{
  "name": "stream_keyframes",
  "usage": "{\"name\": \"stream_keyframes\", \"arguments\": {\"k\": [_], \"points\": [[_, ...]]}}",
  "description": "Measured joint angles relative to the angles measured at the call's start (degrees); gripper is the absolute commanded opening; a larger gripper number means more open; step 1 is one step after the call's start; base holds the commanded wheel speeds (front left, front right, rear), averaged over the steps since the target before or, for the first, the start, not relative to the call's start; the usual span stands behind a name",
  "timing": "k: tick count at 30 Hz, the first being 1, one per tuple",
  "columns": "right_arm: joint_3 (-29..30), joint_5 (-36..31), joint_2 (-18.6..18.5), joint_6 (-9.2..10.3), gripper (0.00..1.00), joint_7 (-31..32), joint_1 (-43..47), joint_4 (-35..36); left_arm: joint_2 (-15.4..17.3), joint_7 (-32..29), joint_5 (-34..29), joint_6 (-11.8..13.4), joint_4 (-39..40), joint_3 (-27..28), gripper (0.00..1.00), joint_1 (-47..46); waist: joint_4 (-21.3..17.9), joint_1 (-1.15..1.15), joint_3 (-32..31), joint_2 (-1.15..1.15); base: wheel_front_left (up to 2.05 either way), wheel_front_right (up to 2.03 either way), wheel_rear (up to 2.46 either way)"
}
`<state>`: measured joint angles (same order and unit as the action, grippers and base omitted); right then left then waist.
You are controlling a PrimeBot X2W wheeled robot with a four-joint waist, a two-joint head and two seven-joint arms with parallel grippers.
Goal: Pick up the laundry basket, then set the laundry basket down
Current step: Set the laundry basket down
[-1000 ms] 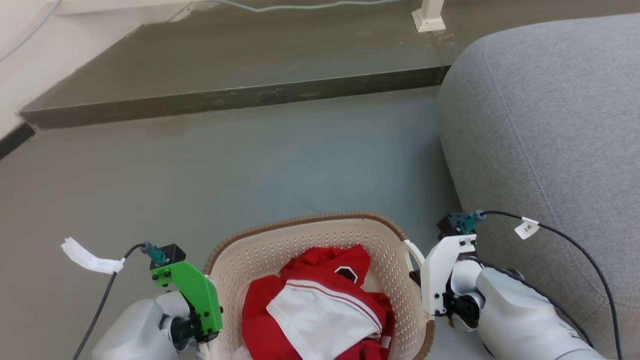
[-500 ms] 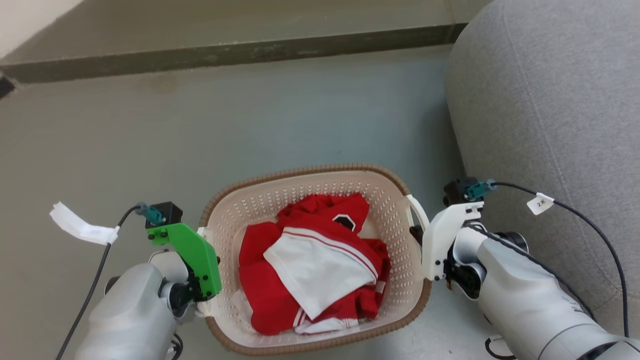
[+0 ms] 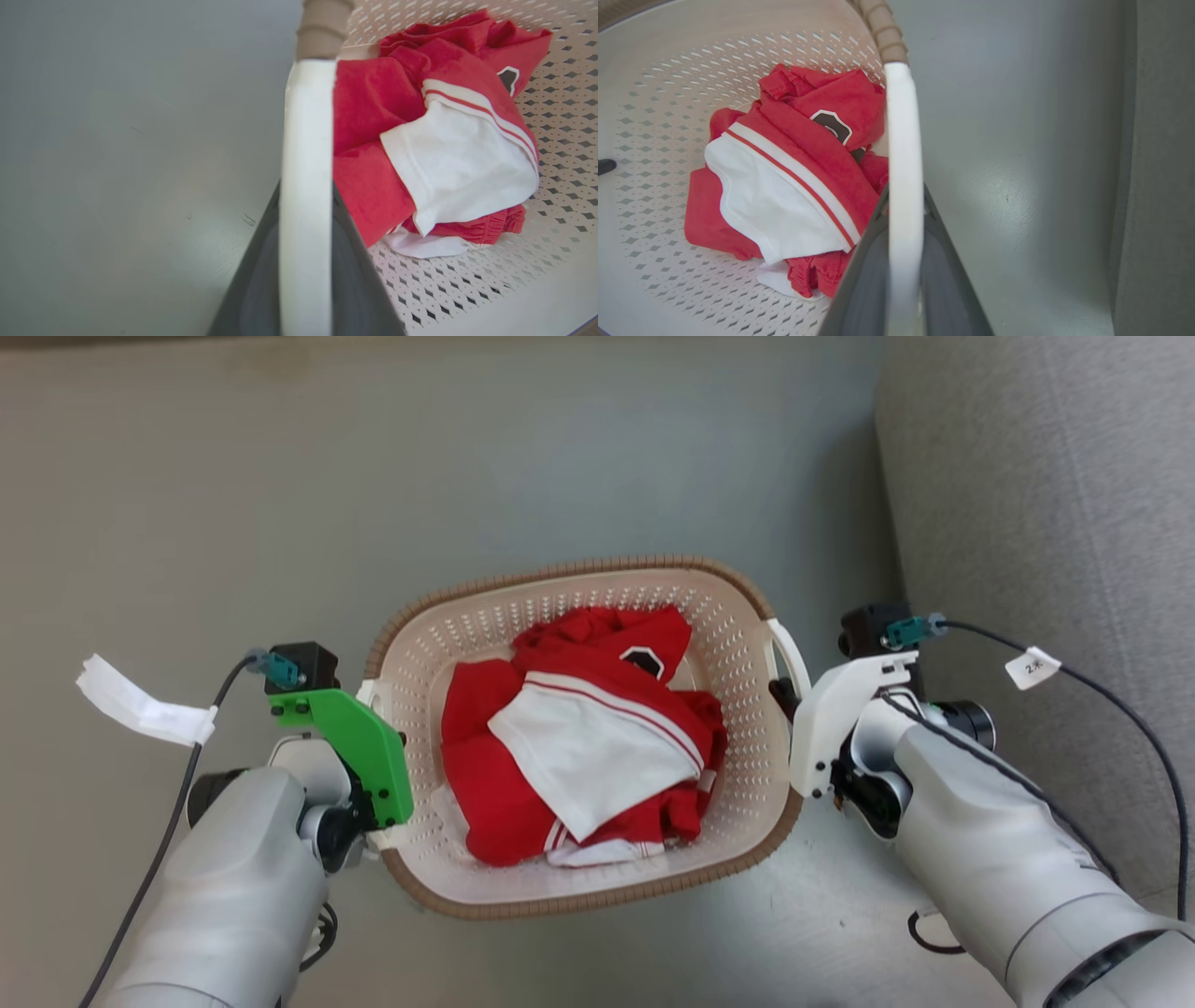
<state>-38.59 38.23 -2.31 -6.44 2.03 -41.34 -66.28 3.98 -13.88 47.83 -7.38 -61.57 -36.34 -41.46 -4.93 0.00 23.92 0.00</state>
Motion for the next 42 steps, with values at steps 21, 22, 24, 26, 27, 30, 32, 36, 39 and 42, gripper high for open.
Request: {"name": "stream_keyframes", "arguments": {"k": [21,22,24,26,27,30,32,36,39,42], "points": [[1.2,-0.1,-0.3,0.55,0.0,-4.0,-7.8,-0.3,0.2,5.1,-3.2,0.0,-0.9,-0.7,0.0,-9.0,0.7,0.01,16.5,0.0,0.0,0.0,0.0],[1.2,-0.1,-0.3,0.55,0.0,-4.2,-8.0,-0.4,0.2,5.4,-3.2,0.0,-1.0,-0.7,0.0,-9.4,0.7,0.01,17.2,0.0,0.0,0.0,0.0],[1.3,-0.1,-0.3,0.55,0.0,-4.8,-8.5,-0.5,0.2,6.2,-3.2,0.1,-1.1,-0.7,0.0,-10.0,0.7,0.01,18.6,0.0,0.0,0.0,0.0],[1.5,-0.1,-0.3,0.55,0.0,-5.3,-9.1,-0.5,0.2,7.0,-3.3,0.1,-1.2,-0.6,0.0,-10.6,0.6,0.01,19.8,0.0,0.0,0.0,0.0],[1.5,-0.1,-0.3,0.55,0.0,-5.5,-9.3,-0.5,0.2,7.4,-3.3,0.2,-1.3,-0.6,0.0,-10.9,0.6,0.01,20.4,0.0,0.0,0.0,0.0],[1.7,-0.1,-0.3,0.55,0.0,-6.1,-10.6,-0.7,0.2,8.8,-3.4,0.4,-1.8,-0.6,0.0,-12.0,0.6,0.01,22.7,0.0,0.0,0.0,0.0],[1.7,-0.1,-0.3,0.55,0.0,-6.7,-11.3,-0.7,0.1,9.6,-3.7,0.4,-2.2,-0.6,0.0,-12.6,0.7,0.01,23.6,0.0,0.0,0.0,0.0],[1.9,-0.1,-0.3,0.56,0.0,-7.4,-12.3,-0.9,-0.1,10.7,-3.9,0.6,-2.5,-0.6,0.0,-13.8,0.8,0.01,25.3,0.0,0.0,0.0,0.0],[2.0,-0.1,-0.3,0.55,0.0,-7.8,-12.5,-1.3,-0.4,11.6,-4.3,0.6,-2.8,-0.6,0.0,-14.1,1.1,0.01,26.4,0.0,0.0,0.0,0.0],[2.0,-0.1,-0.3,0.55,0.0,-7.9,-12.6,-1.6,-0.6,12.0,-4.3,0.6,-3.3,-0.7,0.0,-14.1,1.2,0.01,27.2,0.0,0.0,0.0,0.0]]}}
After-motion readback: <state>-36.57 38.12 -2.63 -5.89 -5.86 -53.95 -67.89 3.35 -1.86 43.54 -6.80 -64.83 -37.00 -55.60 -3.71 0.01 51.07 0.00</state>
